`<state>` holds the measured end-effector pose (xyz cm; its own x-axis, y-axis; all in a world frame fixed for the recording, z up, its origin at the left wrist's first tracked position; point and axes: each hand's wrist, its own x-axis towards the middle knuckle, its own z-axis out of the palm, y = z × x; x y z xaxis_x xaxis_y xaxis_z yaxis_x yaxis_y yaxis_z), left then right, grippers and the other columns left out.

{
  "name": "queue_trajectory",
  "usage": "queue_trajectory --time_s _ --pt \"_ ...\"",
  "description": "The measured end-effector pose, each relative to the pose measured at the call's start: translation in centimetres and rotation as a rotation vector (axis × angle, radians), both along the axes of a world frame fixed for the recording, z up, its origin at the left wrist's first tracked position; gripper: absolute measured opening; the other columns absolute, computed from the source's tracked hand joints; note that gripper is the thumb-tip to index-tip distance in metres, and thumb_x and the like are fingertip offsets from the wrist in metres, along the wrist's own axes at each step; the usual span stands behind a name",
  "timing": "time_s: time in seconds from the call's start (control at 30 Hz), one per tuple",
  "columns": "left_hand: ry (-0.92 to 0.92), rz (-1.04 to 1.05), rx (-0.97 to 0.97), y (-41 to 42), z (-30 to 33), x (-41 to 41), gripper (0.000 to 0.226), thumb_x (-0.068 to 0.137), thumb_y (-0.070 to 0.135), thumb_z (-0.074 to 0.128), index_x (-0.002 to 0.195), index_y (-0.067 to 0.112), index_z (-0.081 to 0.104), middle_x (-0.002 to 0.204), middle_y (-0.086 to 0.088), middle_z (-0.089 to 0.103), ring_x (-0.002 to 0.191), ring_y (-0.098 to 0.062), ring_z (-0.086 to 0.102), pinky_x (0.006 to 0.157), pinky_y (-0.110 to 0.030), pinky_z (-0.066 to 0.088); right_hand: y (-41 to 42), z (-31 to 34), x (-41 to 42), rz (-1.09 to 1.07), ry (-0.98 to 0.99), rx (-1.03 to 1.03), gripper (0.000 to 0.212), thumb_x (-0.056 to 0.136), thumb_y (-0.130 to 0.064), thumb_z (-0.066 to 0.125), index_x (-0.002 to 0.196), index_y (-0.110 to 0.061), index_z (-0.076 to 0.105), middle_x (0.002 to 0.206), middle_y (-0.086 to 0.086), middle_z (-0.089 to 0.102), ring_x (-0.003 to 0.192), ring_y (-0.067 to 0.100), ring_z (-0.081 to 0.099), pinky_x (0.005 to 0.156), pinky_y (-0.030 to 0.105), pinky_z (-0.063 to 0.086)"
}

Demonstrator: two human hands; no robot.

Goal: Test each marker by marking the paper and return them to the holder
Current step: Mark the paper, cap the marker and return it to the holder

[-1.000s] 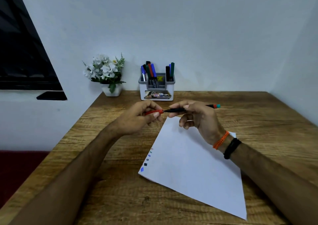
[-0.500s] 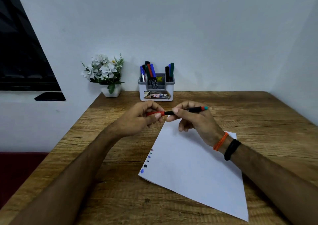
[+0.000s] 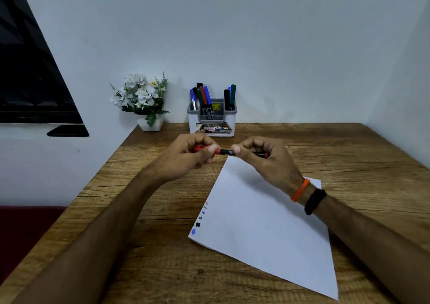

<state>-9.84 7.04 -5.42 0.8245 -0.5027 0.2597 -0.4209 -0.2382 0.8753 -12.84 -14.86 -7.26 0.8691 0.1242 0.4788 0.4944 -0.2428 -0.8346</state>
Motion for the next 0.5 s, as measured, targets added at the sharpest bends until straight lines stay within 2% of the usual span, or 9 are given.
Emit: queue_trajectory --time_s 0.07,0.2,0.33,0.43,0.5 --pt "0.019 -0.013 -0.009 -0.3 -0.2 0.0 0.019 0.095 0.018 0.052 0.099 0.002 0.063 0.069 -0.001 0.057 0.058 -0.01 0.048 0.053 -0.022 0.039 -0.1 -0.1 0.1 0.003 -0.031 -0.018 0.029 0.082 -0.036 0.07 0.076 -0.007 0.069 0.057 -0.006 0.054 0.049 0.007 0.039 0.049 0.018 0.032" --pt "0.013 -0.029 -0.032 -1.0 -0.6 -0.3 0.019 0.096 0.015 0.05 0.096 -0.002 0.06 0.066 0.0 0.055 0.054 -0.009 0.044 0.051 -0.023 0.036 -0.5 -0.5 0.4 0.032 -0.097 -0.067 0.024 0.086 -0.026 0.072 0.073 -0.006 0.065 0.057 0.009 0.056 0.05 0.009 0.041 0.049 0.021 0.034" --pt "-0.023 -0.035 -0.04 -1.2 -0.9 -0.1 0.016 0.097 0.015 0.05 0.093 0.001 0.058 0.066 0.0 0.055 0.054 -0.008 0.045 0.051 -0.021 0.037 -0.6 -0.9 0.6 0.029 -0.144 -0.075 0.022 0.086 -0.023 0.072 0.069 -0.015 0.06 0.053 -0.011 0.049 0.048 0.005 0.038 0.049 0.018 0.033" --pt "-0.043 -0.019 -0.036 -1.5 -1.0 -0.3 0.02 0.094 0.018 0.05 0.094 -0.001 0.057 0.068 -0.002 0.055 0.057 -0.01 0.046 0.053 -0.021 0.038 -0.6 -1.0 0.8 0.023 -0.15 -0.061 0.025 0.085 -0.024 0.071 0.068 -0.01 0.059 0.053 -0.01 0.048 0.048 0.007 0.037 0.048 0.021 0.032" --pt "-0.044 -0.005 -0.039 -1.8 -1.2 -0.4 0.025 0.09 0.022 0.05 0.094 -0.001 0.057 0.068 -0.003 0.055 0.06 -0.015 0.045 0.054 -0.023 0.038 -0.5 -1.1 0.7 0.026 -0.152 -0.057 0.027 0.085 -0.024 0.071 0.068 -0.01 0.057 0.054 0.001 0.048 0.049 0.012 0.037 0.047 0.026 0.03"
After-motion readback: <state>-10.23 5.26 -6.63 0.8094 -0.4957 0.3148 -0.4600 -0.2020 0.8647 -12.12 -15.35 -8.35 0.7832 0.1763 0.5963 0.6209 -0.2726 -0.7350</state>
